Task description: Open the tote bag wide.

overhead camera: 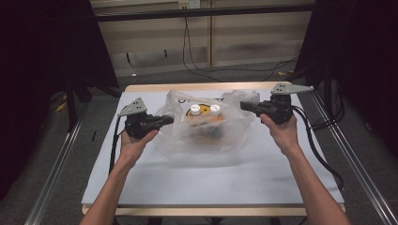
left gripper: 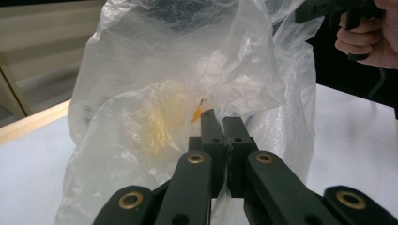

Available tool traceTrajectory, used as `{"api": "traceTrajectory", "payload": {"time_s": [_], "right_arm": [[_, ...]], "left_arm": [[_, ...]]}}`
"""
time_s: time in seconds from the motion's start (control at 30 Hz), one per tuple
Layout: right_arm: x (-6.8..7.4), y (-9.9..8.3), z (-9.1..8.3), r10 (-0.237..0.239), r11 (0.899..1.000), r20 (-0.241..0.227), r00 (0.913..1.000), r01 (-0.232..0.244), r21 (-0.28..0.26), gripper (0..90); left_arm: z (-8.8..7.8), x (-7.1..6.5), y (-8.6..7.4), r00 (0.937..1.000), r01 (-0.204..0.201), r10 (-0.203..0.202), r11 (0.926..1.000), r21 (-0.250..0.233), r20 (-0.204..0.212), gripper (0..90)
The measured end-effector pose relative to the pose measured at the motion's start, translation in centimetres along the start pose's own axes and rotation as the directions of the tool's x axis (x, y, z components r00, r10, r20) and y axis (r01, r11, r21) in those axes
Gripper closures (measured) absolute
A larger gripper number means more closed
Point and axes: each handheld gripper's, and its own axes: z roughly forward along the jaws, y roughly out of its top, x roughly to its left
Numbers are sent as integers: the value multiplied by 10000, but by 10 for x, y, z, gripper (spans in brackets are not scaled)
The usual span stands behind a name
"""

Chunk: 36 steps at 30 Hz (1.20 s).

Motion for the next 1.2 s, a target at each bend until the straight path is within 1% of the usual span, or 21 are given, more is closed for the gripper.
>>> {"api": "traceTrajectory", "payload": {"time_s": [0.1,0.17,0.2,0.4,0.47,0.5,0.57,0.63,0.73,0.77,0.83,0.87,0.9,0.93,0.97,1.0,1.03,1.07,1.1,1.13,1.2], "right_arm": [[-6,-5,5,138,9999,51,9999,-138,100,900],[-8,-9,8,228,9995,100,9997,-231,220,900],[-10,-12,9,306,9991,119,9995,-309,276,900],[-18,-27,13,524,9967,152,9985,-533,607,900],[-20,-32,13,559,9953,190,9983,-572,775,900],[-20,-35,14,574,9945,198,9982,-589,868,900],[-20,-40,15,547,9920,281,9981,-575,1127,900],[-21,-45,17,536,9892,254,9982,-565,1355,900],[-21,-51,21,452,9830,327,9984,-503,1763,900],[-21,-53,22,421,9807,341,9985,-478,1896,900],[-22,-56,26,376,9754,411,9984,-456,2156,900],[-23,-59,27,347,9722,429,9985,-436,2299,900],[-24,-61,29,305,9688,476,9984,-412,2443,900],[-25,-64,31,300,9651,523,9982,-426,2583,900],[-26,-67,32,276,9613,516,9983,-407,2726,900],[-27,-70,33,228,9574,536,9983,-372,2863,900],[-27,-73,34,201,9531,575,9981,-365,3004,900],[-28,-76,35,173,9499,536,9984,-331,3108,900],[-27,-78,36,138,9440,612,9980,-332,3283,900],[-28,-81,37,48,9384,623,9980,-260,3445,900],[-27,-84,39,27,9321,614,9981,-247,3613,900]], "left_arm": [[5,9,-4,9995,300,-300,9994,159,19,900],[7,14,-9,9982,587,-588,9982,132,126,900],[8,17,-12,9978,646,-648,9978,111,150,900],[14,26,-32,9948,1012,-1018,9927,651,59,900],[16,30,-39,9951,985,-978,9902,989,-119,900],[17,31,-42,9942,1078,-1073,9883,1075,-112,900],[18,33,-47,9945,1042,-1026,9859,1312,-193,900],[20,33,-50,9957,892,-836,9809,1726,-393,900],[23,32,-54,9962,752,-636,9719,2231,-591,900],[23,33,-55,9966,623,-471,9682,2422,-682,900],[26,33,-59,9959,537,-306,9577,2828,-854,900],[27,33,-61,9956,543,-287,9526,2994,-890,900],[28,34,-64,9955,532,-263,9499,3079,-910,900],[29,35,-66,9954,553,-262,9427,3289,-922,900],[30,35,-67,9953,535,-228,9393,3390,-938,900],[30,36,-69,9956,532,-236,9381,3424,-902,900],[31,37,-70,9956,580,-279,9329,3554,-890,900],[31,37,-70,9961,515,-204,9250,3766,-862,900],[32,37,-72,9962,502,-184,9212,3859,-857,900],[33,37,-73,9962,469,-132,9150,4007,-864,900],[34,36,-76,9959,397,-12,9051,4234,-909,900]]}}
